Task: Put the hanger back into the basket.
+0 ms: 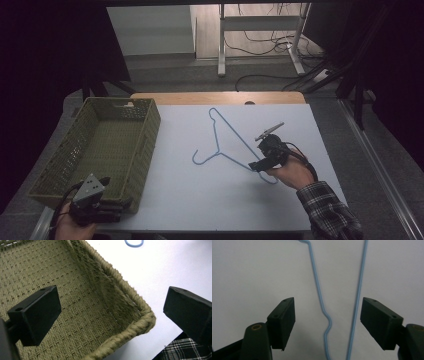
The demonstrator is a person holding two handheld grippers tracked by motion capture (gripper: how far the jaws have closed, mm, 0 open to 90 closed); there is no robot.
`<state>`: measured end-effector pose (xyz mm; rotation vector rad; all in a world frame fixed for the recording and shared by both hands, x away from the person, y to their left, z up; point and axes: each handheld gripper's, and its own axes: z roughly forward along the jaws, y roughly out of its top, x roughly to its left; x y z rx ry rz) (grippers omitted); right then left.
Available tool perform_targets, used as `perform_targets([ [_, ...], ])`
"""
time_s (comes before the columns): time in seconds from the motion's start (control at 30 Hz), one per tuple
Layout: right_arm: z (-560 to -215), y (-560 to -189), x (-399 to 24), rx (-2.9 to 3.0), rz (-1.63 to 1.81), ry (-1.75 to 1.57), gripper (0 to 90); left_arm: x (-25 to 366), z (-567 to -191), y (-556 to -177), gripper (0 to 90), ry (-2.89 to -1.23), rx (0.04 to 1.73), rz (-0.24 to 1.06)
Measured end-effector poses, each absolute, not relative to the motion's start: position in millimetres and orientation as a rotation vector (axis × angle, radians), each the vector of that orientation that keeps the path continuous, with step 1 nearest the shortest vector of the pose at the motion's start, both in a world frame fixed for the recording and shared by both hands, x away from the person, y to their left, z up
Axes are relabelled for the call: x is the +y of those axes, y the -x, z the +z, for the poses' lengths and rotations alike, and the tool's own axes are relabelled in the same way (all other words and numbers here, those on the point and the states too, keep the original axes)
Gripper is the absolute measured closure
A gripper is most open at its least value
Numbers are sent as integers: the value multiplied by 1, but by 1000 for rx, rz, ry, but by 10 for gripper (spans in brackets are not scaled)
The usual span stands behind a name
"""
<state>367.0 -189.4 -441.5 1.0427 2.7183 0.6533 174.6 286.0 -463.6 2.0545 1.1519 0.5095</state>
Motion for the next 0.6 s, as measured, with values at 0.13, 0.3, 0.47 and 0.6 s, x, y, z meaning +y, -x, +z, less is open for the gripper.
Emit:
perform_targets([
  [0.13,-445,-375,-179,2741,615,-1018,331,286,-464,-175,16,-2056,1152,509],
  [0.3,-452,-384,-166,2772,576,-993,381,286,-463,-175,18,-2062,1152,507],
  [0.47,-457,-390,-155,2793,556,-973,429,286,-463,-175,19,-2066,1153,505],
  [0.6,-461,-395,-146,2812,531,-957,458,286,-463,-175,20,-2067,1154,504],
])
